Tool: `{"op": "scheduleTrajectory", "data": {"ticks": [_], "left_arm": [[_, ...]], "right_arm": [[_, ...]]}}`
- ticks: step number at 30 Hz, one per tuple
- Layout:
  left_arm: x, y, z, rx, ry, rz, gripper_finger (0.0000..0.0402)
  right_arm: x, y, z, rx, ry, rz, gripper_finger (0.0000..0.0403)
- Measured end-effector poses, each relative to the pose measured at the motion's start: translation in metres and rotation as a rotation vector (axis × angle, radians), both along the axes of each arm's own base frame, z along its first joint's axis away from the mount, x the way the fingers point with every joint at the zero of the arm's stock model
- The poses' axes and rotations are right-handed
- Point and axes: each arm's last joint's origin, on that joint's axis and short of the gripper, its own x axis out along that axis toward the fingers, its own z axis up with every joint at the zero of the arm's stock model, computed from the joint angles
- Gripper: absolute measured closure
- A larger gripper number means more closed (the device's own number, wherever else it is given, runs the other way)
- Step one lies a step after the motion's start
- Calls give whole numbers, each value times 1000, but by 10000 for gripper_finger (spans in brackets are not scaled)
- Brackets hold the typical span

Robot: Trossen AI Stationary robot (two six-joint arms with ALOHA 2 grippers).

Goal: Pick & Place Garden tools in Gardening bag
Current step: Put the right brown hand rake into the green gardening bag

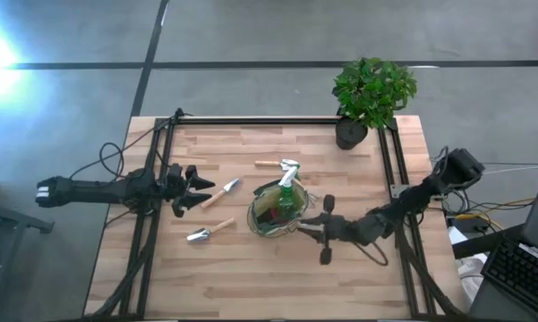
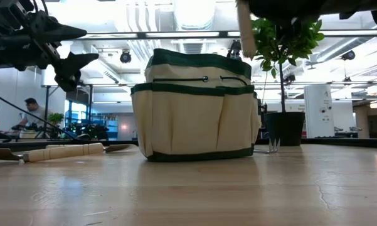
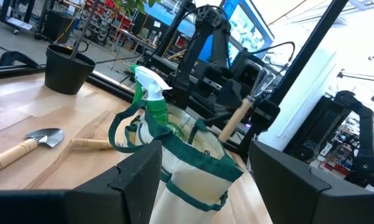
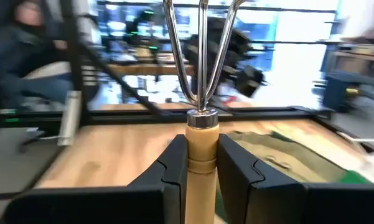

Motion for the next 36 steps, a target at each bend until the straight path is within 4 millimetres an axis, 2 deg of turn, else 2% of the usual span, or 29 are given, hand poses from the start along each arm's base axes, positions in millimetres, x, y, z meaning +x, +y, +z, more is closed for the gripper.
{"op": "scheduleTrajectory", "data": {"ticks": [7, 13, 36], "left_arm": [[0, 0, 0, 0, 0, 0, 156], [0, 0, 0, 0, 0, 0, 156], [0, 0, 0, 0, -1, 0, 156]], "right_arm": [[5, 5, -5, 25, 9, -167, 355], [4, 3, -7, 58, 4, -207, 355], [17, 5, -35, -65, 19, -227, 355]]}}
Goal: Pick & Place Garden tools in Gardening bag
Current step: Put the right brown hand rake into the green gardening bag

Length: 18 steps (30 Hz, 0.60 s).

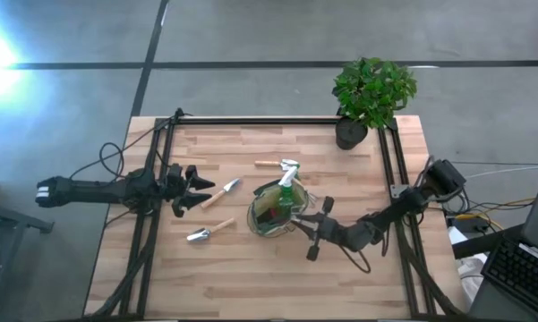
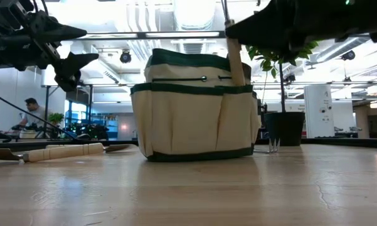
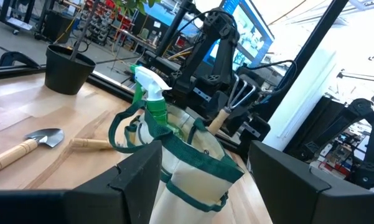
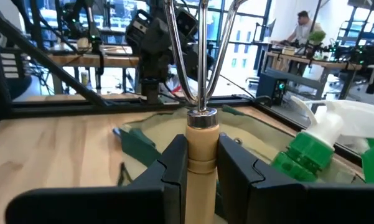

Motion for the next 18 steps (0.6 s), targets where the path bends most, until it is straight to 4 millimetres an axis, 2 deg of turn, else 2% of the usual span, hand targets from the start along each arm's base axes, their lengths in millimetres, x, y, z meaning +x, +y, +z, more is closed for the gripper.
{"op": "scheduleTrajectory", "data": {"ticks": [8, 18], "left_arm": [[0, 0, 0, 0, 0, 0, 156], [0, 0, 0, 0, 0, 0, 156]], "right_arm": [[7, -6, -12, -33, -8, -16, 355], [10, -7, -36, -37, 55, -19, 355]]}}
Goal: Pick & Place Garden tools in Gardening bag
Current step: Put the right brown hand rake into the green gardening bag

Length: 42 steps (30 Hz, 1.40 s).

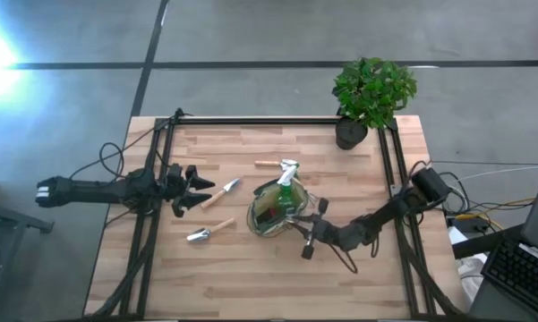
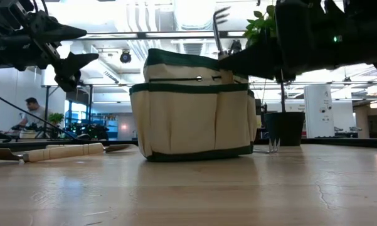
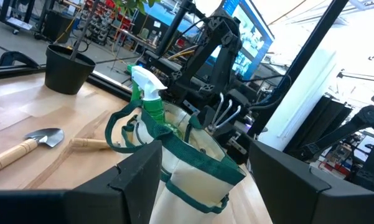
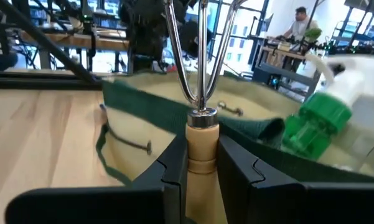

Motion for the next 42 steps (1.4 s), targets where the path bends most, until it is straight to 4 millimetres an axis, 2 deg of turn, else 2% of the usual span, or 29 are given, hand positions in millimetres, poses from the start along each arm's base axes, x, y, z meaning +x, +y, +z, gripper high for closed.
{"op": "scheduleTrajectory", "data": {"ticks": [13, 31, 35, 42], "left_arm": [[0, 0, 0, 0, 0, 0, 156], [0, 0, 0, 0, 0, 0, 156], [0, 0, 0, 0, 0, 0, 156], [0, 0, 0, 0, 0, 0, 156]], "right_arm": [[-1, 1, -20, 18, 88, 60, 355], [-2, 1, -21, 26, 105, 58, 354], [-2, 0, -21, 22, 105, 51, 341], [-2, 0, -21, 8, 111, 52, 296]]}}
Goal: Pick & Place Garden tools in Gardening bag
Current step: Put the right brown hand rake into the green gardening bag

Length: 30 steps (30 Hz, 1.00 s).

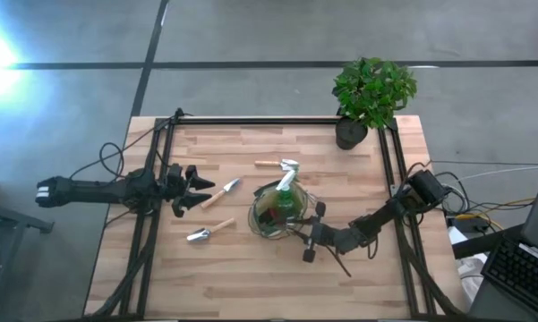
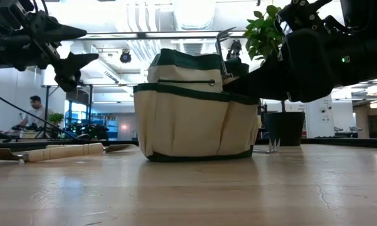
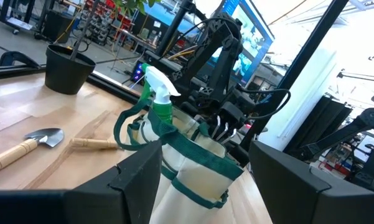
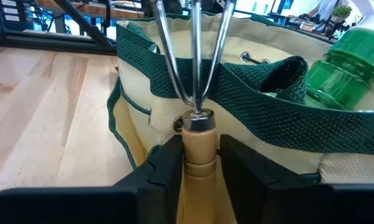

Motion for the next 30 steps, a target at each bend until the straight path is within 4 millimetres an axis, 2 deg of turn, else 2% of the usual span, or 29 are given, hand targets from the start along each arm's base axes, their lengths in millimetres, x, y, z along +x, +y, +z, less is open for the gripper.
{"op": "scheduleTrajectory", "data": {"ticks": [10, 16, 21, 30], "left_arm": [[0, 0, 0, 0, 1, 0, 156], [0, 0, 0, 0, 1, -1, 156], [0, 0, 0, 0, 0, 0, 156], [0, 0, 0, 0, 0, 0, 156]], "right_arm": [[-3, 2, 4, -4, -1, 9, 257], [-11, 0, 14, 24, 84, 1, 240], [-23, -6, 32, 19, 171, -8, 231], [-47, -13, 76, 43, 197, 79, 231]]}}
